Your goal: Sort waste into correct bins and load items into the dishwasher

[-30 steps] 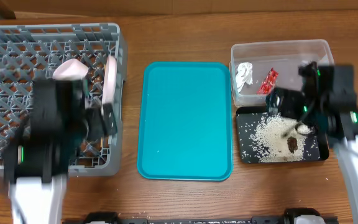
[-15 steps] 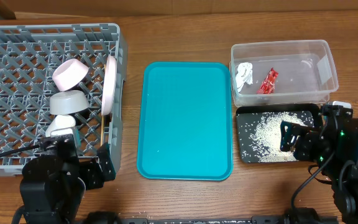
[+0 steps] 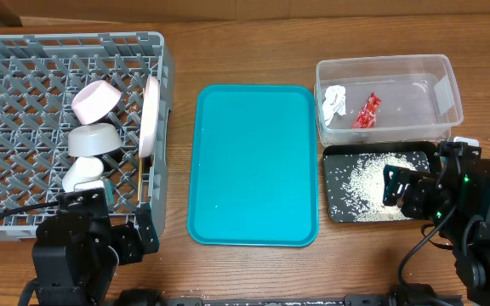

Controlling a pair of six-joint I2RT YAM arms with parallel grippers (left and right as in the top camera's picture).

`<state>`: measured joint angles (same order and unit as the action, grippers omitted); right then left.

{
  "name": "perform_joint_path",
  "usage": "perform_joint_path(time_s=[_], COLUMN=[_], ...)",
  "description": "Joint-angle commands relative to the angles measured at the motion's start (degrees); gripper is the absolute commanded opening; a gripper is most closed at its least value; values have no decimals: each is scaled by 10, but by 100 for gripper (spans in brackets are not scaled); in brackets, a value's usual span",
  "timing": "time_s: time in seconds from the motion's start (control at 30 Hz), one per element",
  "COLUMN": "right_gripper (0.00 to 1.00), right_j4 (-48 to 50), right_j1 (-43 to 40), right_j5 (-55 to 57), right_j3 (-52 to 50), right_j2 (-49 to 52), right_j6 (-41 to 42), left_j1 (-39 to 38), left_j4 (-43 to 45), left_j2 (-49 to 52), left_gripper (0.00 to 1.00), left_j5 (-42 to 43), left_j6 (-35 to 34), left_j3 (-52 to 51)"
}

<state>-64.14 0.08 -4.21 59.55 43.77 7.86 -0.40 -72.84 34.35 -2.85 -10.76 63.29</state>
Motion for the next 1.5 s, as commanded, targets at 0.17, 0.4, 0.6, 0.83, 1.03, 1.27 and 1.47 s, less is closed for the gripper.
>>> perform_joint_path(time_s=[0.17,0.4,0.6,0.83,1.03,1.27,1.47], right_gripper=[100,100,100,100,100,100,100], right_j4=[3,138,332,567,669,598,598], right_j1=[-2,-3,-2,-2,-2,-2,-2], right_j5=[6,1,-6,-14,-11,-9,-8], right_j3=[-11,-97,-260,-456,-555,-591,-591], right_j2=[-16,-125,-275,-423,-436,-436,-435], right_j6=[2,2,2,2,-8,-6,-6], left_j1=[-5,-5,-5,-5,-5,-5,-5], left_j4=[0,0,0,0,0,0,0], left_j2=[-3,-3,-3,-3,-3,-3,-3], left_gripper=[100,100,100,100,100,100,100], left_j5=[-7,-7,-7,-7,-7,-7,-7], left_j6=[-2,-2,-2,-2,-2,-2,-2], left_j3=[-2,-2,-2,-2,-2,-2,-2])
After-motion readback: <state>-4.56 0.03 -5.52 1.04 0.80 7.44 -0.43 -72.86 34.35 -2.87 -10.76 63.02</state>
